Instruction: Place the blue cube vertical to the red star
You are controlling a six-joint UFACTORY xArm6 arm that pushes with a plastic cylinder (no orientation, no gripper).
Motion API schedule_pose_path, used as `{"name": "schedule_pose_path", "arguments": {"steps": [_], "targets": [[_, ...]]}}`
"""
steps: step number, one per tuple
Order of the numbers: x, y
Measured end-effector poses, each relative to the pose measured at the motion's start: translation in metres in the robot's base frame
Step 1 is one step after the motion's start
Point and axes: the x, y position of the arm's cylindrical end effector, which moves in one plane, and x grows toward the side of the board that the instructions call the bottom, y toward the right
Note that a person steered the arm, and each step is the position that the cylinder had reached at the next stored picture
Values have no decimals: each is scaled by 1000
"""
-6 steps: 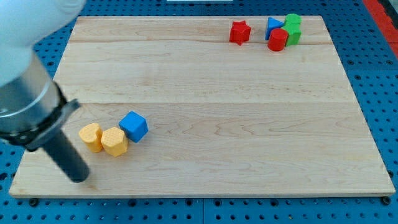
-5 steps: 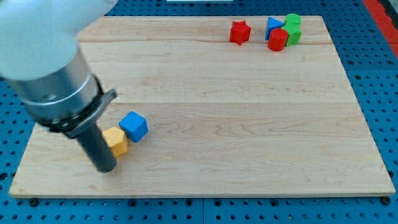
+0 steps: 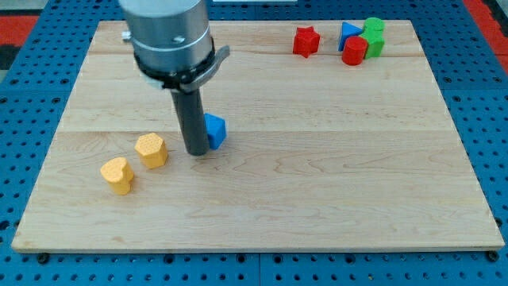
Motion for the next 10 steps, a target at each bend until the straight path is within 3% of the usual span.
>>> {"name": "schedule_pose_path", "arguments": {"steps": [5, 8, 10], "targets": [[-120, 78], [-147, 113], [-153, 67]]}}
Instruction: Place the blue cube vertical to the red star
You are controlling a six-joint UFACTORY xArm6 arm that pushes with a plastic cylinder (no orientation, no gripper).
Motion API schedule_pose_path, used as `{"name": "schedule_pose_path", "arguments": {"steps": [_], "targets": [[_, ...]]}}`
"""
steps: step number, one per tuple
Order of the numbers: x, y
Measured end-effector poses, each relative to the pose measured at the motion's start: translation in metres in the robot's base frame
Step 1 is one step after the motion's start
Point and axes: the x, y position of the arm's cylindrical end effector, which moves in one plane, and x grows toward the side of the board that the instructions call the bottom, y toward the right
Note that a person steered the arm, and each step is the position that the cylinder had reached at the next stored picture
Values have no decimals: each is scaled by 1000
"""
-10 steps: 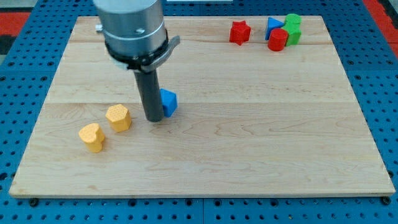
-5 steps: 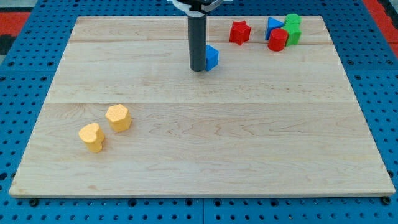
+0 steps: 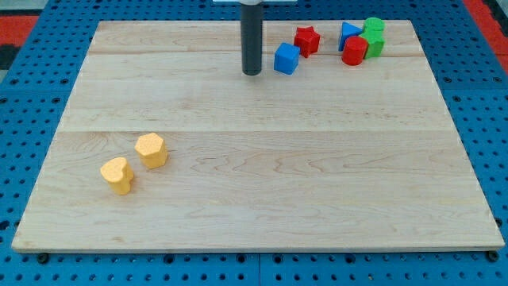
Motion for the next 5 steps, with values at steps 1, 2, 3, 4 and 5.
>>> {"name": "schedule_pose_path", "arguments": {"steps": [1, 2, 3, 4, 5], "targets": [[-10, 31], [-9, 59], [-4, 67], [25, 58], [79, 40]]}}
